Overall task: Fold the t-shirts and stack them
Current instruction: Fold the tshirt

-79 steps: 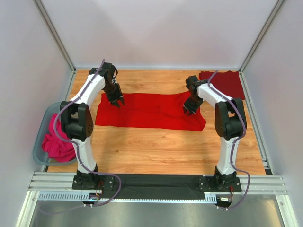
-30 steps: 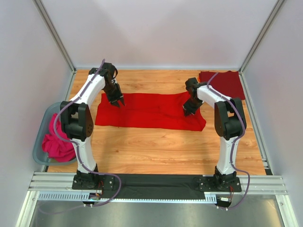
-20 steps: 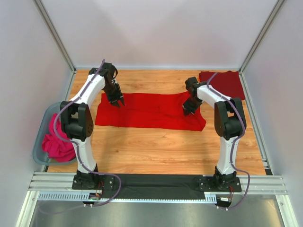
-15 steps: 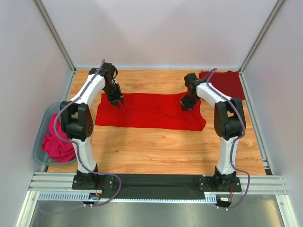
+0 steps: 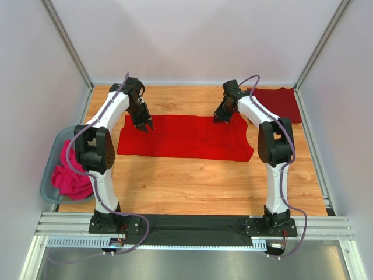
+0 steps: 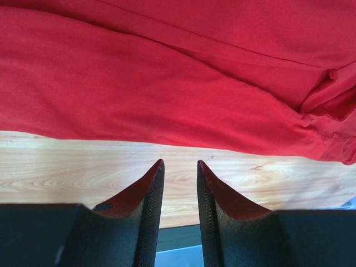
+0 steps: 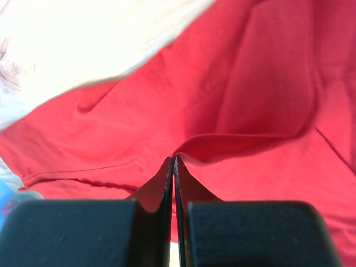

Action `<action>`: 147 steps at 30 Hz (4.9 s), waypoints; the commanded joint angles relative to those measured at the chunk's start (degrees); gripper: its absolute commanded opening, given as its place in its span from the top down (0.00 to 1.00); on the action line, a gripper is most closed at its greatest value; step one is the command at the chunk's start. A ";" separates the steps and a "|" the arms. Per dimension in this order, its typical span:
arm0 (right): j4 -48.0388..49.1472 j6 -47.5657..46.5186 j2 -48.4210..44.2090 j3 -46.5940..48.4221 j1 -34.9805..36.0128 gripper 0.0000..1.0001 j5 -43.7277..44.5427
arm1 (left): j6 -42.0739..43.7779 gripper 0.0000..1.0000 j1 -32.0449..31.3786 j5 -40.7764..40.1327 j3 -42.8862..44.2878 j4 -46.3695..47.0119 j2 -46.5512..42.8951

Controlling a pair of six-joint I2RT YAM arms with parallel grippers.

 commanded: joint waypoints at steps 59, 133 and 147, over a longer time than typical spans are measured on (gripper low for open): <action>-5.85 -15.19 8.29 5.73 -3.72 0.68 5.97 | 0.66 0.57 -0.75 -3.51 -10.30 1.33 -3.47; 7.75 -12.92 27.96 36.84 -15.94 0.73 -10.97 | 6.46 0.56 -4.44 1.15 -16.87 -0.18 -7.52; 9.97 -12.30 3.31 12.63 -15.94 0.48 -10.38 | 3.83 0.59 -4.44 2.80 -34.70 10.89 -3.56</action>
